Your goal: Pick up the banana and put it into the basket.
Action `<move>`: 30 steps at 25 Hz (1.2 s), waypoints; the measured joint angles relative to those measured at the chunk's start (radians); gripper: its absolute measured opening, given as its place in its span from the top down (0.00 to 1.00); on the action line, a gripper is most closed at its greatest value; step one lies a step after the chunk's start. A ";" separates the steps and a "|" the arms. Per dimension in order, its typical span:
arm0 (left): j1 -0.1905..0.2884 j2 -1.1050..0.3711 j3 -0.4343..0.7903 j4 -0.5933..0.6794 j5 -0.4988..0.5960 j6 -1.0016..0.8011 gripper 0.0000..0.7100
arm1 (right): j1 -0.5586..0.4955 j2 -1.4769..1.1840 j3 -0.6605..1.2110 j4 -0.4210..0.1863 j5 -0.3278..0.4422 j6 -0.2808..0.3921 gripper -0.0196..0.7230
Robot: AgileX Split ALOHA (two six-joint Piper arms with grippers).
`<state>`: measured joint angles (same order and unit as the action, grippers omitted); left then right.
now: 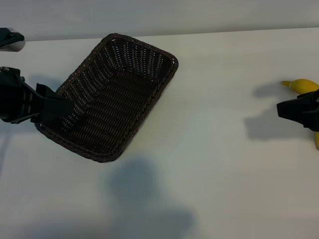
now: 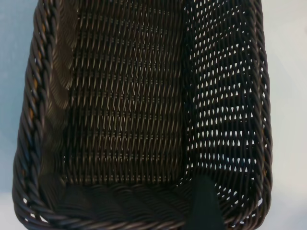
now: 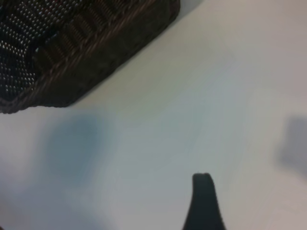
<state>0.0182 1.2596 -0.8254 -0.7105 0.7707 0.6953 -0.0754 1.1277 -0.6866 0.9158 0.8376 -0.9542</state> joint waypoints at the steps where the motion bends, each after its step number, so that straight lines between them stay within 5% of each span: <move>1: 0.000 0.000 0.000 0.000 0.000 0.000 0.24 | 0.000 0.000 0.000 0.000 0.000 0.000 0.27; 10: 0.000 0.000 0.000 0.000 -0.025 -0.062 0.24 | 0.000 0.000 0.000 0.000 0.000 0.000 0.27; 23: 0.000 0.000 0.000 0.037 -0.042 -0.895 0.24 | 0.000 0.000 0.000 0.000 0.000 0.000 0.27; 30: 0.000 0.075 0.000 0.226 -0.001 -1.157 0.24 | 0.000 0.000 0.000 0.002 0.000 0.000 0.27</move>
<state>0.0182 1.3346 -0.8254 -0.4850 0.7700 -0.4612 -0.0754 1.1277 -0.6866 0.9176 0.8376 -0.9542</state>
